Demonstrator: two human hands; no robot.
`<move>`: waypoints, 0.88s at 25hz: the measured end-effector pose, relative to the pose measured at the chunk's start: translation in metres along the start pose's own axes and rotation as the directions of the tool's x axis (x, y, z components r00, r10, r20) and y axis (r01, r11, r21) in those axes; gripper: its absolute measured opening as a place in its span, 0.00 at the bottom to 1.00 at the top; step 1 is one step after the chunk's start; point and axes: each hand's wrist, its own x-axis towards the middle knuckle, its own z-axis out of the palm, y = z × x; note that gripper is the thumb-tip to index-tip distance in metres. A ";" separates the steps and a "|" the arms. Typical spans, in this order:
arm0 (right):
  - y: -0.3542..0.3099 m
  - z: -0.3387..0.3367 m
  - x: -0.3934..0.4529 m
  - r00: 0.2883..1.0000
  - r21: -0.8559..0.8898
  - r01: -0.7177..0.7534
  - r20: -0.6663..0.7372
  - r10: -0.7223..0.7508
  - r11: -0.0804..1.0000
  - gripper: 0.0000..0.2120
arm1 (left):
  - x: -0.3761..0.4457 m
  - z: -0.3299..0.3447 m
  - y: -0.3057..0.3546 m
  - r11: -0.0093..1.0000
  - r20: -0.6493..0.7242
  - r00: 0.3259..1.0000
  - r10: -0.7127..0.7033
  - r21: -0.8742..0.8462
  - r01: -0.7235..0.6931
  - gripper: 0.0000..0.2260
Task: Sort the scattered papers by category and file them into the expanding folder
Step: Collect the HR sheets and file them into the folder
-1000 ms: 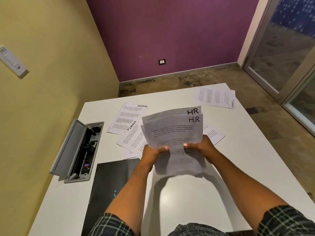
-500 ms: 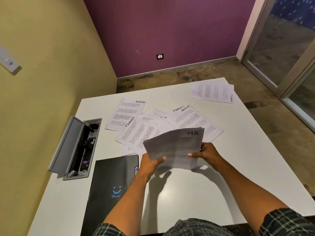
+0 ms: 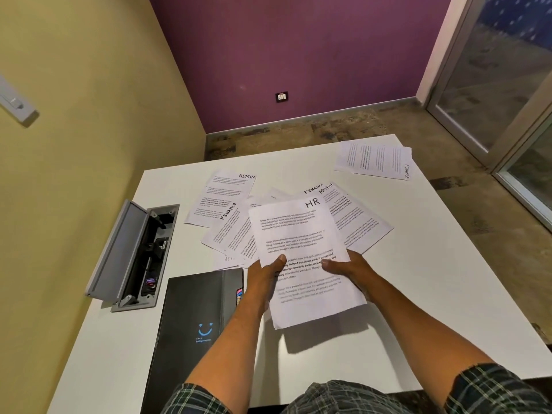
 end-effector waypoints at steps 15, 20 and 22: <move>0.088 -0.024 -0.014 0.988 -0.165 -0.118 -0.121 0.099 0.979 0.18 | -0.051 -0.115 -0.056 0.281 -0.564 0.811 0.160 0.813 0.510 0.32; 0.094 -0.023 -0.013 0.985 -0.176 -0.132 -0.134 0.109 0.975 0.17 | -0.055 -0.109 -0.065 0.444 -0.599 0.798 0.064 0.733 0.515 0.38; 0.093 -0.018 -0.013 0.983 -0.179 -0.136 -0.143 0.111 0.974 0.17 | -0.054 -0.107 -0.066 0.501 -0.605 0.796 0.033 0.699 0.511 0.31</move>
